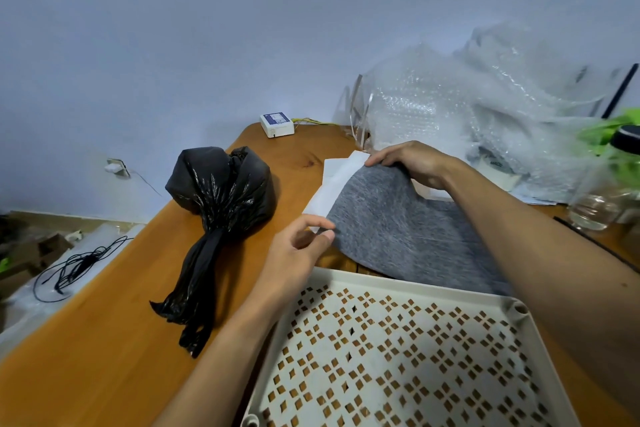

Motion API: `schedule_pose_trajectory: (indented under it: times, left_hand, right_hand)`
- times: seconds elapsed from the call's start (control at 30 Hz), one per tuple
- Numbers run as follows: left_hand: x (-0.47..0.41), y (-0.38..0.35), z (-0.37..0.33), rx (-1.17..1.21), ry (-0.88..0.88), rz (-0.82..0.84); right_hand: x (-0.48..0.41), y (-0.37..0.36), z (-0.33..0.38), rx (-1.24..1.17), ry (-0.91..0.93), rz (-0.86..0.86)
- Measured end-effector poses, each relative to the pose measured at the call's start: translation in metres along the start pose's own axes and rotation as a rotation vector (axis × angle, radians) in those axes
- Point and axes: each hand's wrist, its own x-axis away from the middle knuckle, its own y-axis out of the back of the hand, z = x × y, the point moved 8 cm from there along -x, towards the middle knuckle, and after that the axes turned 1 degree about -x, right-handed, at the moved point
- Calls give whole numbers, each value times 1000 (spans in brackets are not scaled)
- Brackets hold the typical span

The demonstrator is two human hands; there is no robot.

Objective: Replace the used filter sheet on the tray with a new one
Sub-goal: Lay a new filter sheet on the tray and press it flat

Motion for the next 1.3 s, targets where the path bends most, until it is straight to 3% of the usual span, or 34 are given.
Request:
schedule_pose_trajectory:
  times: [0.27, 0.57, 0.7, 0.9, 1.13, 1.3]
  left_hand:
    - [-24, -3, 27, 99, 297, -130]
    - [-29, -9, 28, 122, 368, -174]
    - [-30, -12, 28, 45, 368, -142]
    - [-34, -14, 25, -23, 393, -74]
    - [-45, -19, 24, -114, 339, -15]
    - [-51, -17, 21, -290, 299, 148]
  right_hand:
    - [-1, 4, 4, 34, -57, 80]
    - [3, 13, 21, 231, -36, 11]
    - [4, 8, 31, 444, 29, -7]
    - [2, -8, 48, 574, 116, -54]
    - [-5, -23, 51, 621, 152, -69]
    - [-10, -38, 42, 549, 164, -71]
